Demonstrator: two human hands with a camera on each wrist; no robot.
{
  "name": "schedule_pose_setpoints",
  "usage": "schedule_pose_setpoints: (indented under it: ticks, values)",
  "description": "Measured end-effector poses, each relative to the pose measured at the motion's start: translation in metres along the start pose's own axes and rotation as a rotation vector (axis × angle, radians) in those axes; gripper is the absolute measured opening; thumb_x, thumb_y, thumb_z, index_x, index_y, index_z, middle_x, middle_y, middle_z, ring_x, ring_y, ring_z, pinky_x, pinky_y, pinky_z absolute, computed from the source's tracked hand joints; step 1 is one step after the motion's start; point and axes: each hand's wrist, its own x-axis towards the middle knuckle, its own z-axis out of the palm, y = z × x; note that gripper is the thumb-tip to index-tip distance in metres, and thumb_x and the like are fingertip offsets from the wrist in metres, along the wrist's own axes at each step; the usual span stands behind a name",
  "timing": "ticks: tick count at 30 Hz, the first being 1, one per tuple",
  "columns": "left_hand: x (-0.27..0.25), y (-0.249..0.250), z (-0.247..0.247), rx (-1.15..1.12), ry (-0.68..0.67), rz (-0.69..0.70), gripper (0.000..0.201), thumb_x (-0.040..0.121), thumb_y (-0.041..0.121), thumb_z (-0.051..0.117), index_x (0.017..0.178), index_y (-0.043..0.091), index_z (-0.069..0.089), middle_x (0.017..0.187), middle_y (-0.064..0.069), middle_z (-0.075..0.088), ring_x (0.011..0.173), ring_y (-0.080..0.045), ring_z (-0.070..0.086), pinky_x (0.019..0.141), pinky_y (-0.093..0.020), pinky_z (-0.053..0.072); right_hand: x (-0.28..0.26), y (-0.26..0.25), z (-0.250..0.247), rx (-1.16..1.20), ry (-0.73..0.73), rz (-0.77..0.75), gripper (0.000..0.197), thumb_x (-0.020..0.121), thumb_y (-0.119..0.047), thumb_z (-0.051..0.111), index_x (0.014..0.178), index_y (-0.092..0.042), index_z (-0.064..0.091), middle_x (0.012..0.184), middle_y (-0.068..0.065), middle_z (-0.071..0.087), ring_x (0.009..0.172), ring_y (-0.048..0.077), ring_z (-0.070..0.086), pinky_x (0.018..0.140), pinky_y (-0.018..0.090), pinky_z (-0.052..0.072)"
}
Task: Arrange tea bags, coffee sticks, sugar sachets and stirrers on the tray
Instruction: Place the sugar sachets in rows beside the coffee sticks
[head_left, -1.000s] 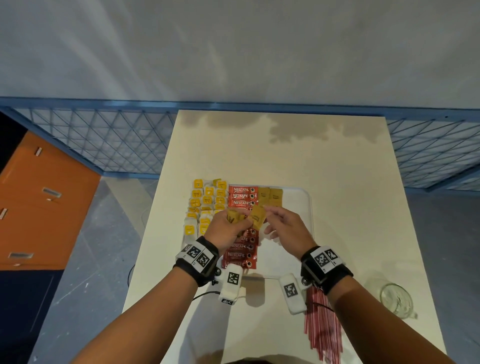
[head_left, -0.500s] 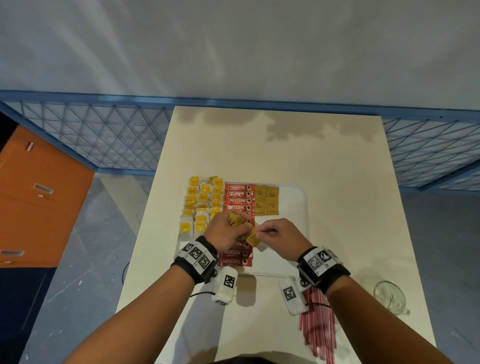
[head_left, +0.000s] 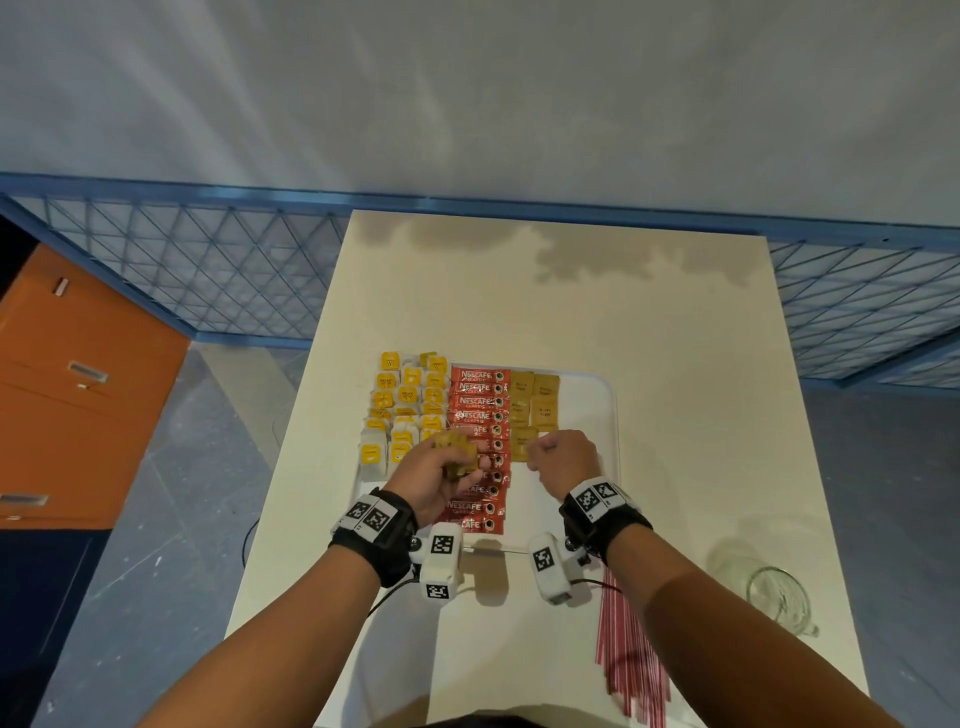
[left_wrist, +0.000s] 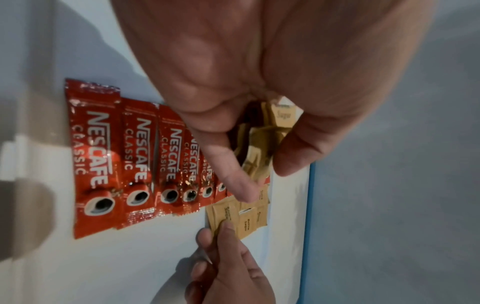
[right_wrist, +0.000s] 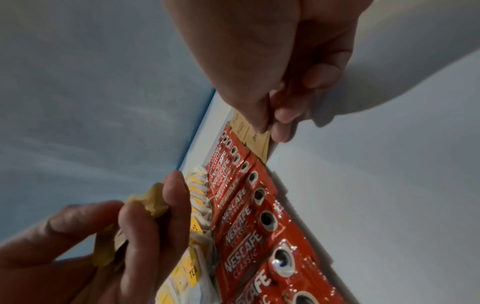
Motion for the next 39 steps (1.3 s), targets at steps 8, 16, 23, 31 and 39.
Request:
schedule_pose_setpoints:
  ticks: [8,16,23,31,39]
  values:
    - [-0.006,-0.004,-0.004,-0.061,-0.045,-0.014,0.043,0.094,-0.017,0.044,0.128,0.006,0.054,0.117,-0.02,0.07,0.099,-0.035,0.071,0.079,-0.036,0.062,0.004,0.001,0.004,-0.045,0.01,-0.009,0.026,0.095,-0.036,0.063,0.079,-0.017,0.072,0.077,-0.003,0.074,0.075,0.019,0.069,0.059,0.022,0.047]
    - [-0.009,-0.01,-0.002,-0.02,-0.038,-0.034,0.039,0.098,-0.009,0.049,0.133,0.007,0.052,0.121,-0.022,0.068,0.108,-0.038,0.067,0.074,-0.032,0.063,0.004,0.002,0.003,-0.073,0.03,-0.036,0.03,0.094,-0.034,0.064,0.089,-0.006,0.068,0.09,0.011,0.073,0.083,0.03,0.068,0.073,0.037,0.055]
    - [-0.011,-0.011,-0.003,0.0,-0.028,-0.033,0.037,0.098,-0.009,0.05,0.132,0.005,0.054,0.12,-0.021,0.07,0.103,-0.036,0.071,0.076,-0.033,0.062,0.021,-0.005,0.005,-0.126,-0.12,-0.284,0.045,0.1,-0.036,0.052,0.145,-0.042,0.049,0.133,-0.001,0.067,0.105,0.019,0.069,0.093,0.041,0.057]
    - [-0.013,-0.011,-0.002,-0.003,-0.039,-0.033,0.034,0.098,-0.009,0.05,0.128,0.007,0.056,0.116,-0.019,0.072,0.097,-0.032,0.073,0.074,-0.033,0.062,0.034,-0.005,0.002,-0.223,-0.133,-0.307,0.046,0.102,-0.029,0.053,0.146,-0.044,0.049,0.134,-0.002,0.067,0.101,0.016,0.069,0.086,0.031,0.056]
    - [-0.008,-0.012,-0.004,0.088,-0.022,-0.019,0.034,0.096,-0.002,0.058,0.129,0.007,0.058,0.121,-0.02,0.07,0.088,-0.024,0.069,0.056,-0.023,0.056,0.031,0.006,0.002,-0.063,-0.034,-0.298,0.036,0.1,-0.029,0.061,0.136,-0.034,0.062,0.112,0.0,0.076,0.094,0.016,0.071,0.088,0.035,0.057]
